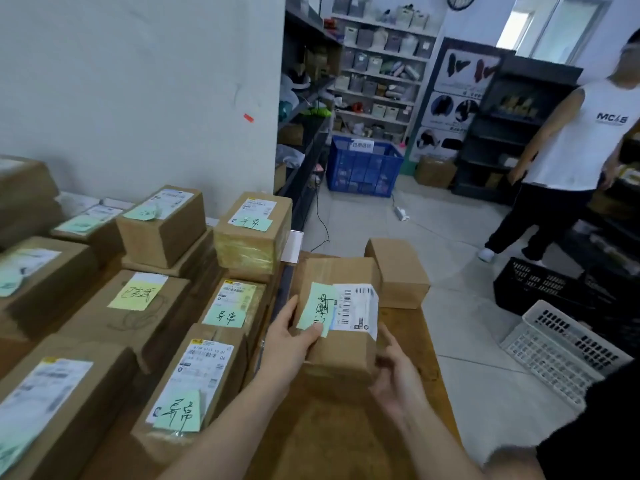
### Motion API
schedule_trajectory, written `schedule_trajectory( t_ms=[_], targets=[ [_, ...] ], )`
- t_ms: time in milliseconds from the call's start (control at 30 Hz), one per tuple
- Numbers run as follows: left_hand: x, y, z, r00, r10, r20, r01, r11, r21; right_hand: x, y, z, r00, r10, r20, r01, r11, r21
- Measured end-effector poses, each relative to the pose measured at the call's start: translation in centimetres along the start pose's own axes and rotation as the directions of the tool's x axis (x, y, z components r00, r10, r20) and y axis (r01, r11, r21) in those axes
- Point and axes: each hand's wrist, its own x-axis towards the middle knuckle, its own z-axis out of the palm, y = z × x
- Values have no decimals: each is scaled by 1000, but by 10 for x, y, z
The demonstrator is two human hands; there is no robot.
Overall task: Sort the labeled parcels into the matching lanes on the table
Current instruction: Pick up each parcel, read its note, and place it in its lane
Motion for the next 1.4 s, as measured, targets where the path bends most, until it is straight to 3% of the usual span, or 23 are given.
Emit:
schedule_trajectory(
  t_ms=[167,300,467,567,633,733,800,1067,1333,1400],
  targets=[
    [-22,12,-24,998,51,22,-54,988,142,-3,-12,12,997,-63,-37,52,969,-242],
    [-40,17,-35,992,114,46,-123,944,307,-14,-21,25,994,-40,97,83,872,-482],
    [-65,30,-37,984,173,-43,-149,932,331,-30,-19,42,981,-43,187,135,848,-513],
    [-80,28,-42,942,149,-302,-59,956,287,-36,-10,55,977,-68,202,154,881,-448],
    [-91,28,-47,911,20,-411,34,992,125,-39,-2,65,974,-64,219,154,893,-423],
    [-107,32,-57,889,-198,-412,109,967,-232,-42,11,82,962,-41,269,152,901,-406],
    [-116,31,-67,886,-211,-412,83,948,-306,-46,19,96,947,-54,316,187,894,-408],
    [-150,40,-144,822,-178,-542,-58,920,-389,-81,51,165,858,-157,489,395,809,-434],
    [-179,53,-253,723,-49,-689,-195,942,-272,-119,120,237,814,-297,499,571,564,-596],
    [-185,56,-283,725,-33,-687,-223,934,-280,-126,143,255,800,-307,515,594,521,-612]
  ],
)
